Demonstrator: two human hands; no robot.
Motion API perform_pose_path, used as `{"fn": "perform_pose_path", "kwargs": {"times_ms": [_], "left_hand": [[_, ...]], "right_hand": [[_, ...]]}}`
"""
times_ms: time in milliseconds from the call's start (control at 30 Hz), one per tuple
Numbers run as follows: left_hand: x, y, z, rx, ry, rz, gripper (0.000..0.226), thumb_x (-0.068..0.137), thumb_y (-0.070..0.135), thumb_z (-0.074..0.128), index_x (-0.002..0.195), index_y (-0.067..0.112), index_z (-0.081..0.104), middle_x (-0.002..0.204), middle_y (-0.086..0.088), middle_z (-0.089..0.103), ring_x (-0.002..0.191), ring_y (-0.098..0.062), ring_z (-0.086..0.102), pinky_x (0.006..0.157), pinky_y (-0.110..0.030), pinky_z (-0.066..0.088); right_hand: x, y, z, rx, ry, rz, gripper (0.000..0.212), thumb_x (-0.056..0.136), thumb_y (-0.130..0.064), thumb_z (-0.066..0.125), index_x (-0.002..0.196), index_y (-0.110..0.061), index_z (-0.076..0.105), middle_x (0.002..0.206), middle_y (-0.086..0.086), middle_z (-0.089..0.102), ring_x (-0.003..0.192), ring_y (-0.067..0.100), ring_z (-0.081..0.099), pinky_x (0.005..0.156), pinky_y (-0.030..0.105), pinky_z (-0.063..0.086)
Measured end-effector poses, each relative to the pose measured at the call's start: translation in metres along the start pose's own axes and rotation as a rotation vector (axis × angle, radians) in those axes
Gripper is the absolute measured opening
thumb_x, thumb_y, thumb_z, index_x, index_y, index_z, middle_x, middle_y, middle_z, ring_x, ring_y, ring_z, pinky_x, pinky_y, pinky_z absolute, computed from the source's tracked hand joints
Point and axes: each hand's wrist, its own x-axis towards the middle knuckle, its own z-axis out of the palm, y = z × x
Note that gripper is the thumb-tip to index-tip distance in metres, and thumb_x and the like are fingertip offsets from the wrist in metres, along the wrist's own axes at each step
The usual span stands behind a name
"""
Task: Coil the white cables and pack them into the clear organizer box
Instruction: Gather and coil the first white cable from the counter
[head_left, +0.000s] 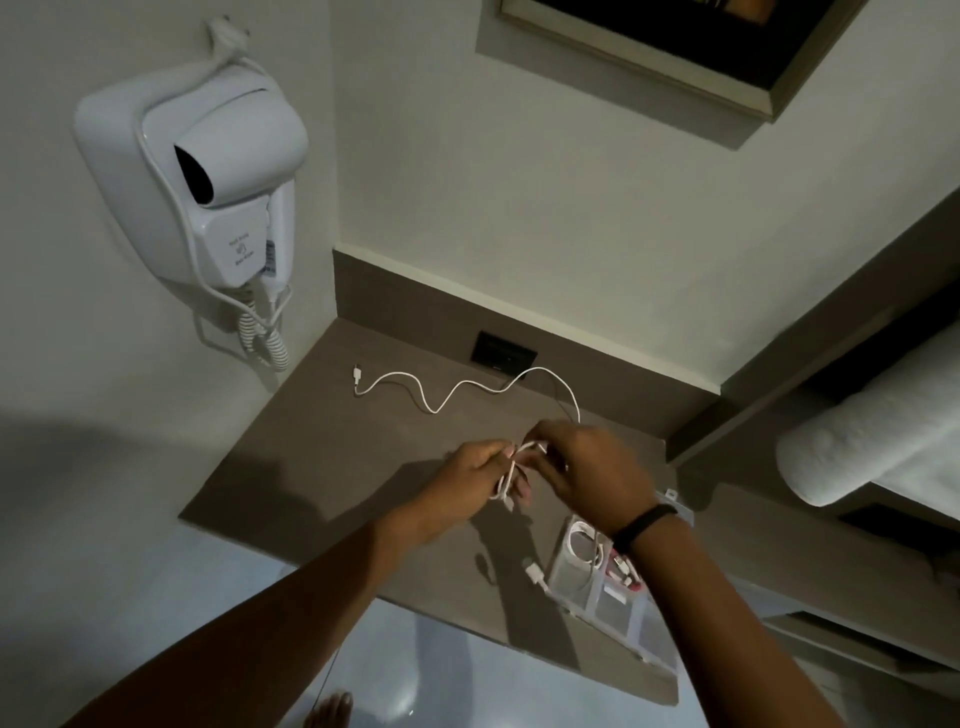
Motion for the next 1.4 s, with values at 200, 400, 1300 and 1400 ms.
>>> {"fn": "perform_pose_path", "kwargs": {"times_ms": [200, 400, 1300, 1400], "left_hand": [[-0.008, 0.022, 0.009, -0.666, -0.169, -0.088, 0.027, 0.106, 0.022, 0.042, 0.096, 0.006, 0.062, 0.068, -0.005, 0.053, 0.063, -0.020, 0.053, 0.082, -0.037, 0.056], [0.009, 0.037, 0.000, -0.478, 0.023, 0.143, 0.033, 0.110, 0.019, 0.033, 0.094, 0.011, 0.061, 0.107, -0.014, 0.073, 0.108, -0.026, 0.070, 0.101, -0.038, 0.049], [0.020, -0.044, 0.077, -0.651, -0.004, -0.233, 0.029, 0.105, 0.015, 0.045, 0.113, -0.007, 0.061, 0.095, -0.018, 0.066, 0.089, -0.022, 0.068, 0.087, -0.033, 0.062], [0.016, -0.065, 0.099, -0.361, -0.008, -0.203, 0.030, 0.106, 0.018, 0.044, 0.106, -0.005, 0.063, 0.091, -0.022, 0.064, 0.082, -0.026, 0.064, 0.078, -0.028, 0.060]], "right_hand": [[-0.005, 0.025, 0.030, 0.052, 0.089, 0.239, 0.017, 0.096, -0.022, 0.055, 0.109, -0.031, 0.061, 0.102, -0.005, 0.070, 0.087, 0.016, 0.066, 0.074, 0.035, 0.055], [-0.025, -0.014, 0.085, 0.017, -0.269, 0.304, 0.030, 0.097, -0.014, 0.047, 0.126, -0.025, 0.048, 0.117, 0.007, 0.070, 0.101, 0.027, 0.067, 0.080, 0.036, 0.055], [-0.106, 0.021, 0.058, 1.529, 0.293, 0.896, 0.036, 0.105, -0.029, 0.044, 0.111, -0.008, 0.073, 0.107, 0.013, 0.075, 0.097, 0.024, 0.069, 0.084, 0.036, 0.054], [-0.135, 0.032, 0.076, 1.448, 0.230, 0.849, 0.024, 0.094, -0.016, 0.066, 0.117, -0.009, 0.070, 0.113, 0.011, 0.074, 0.107, 0.025, 0.069, 0.093, 0.037, 0.054]]}}
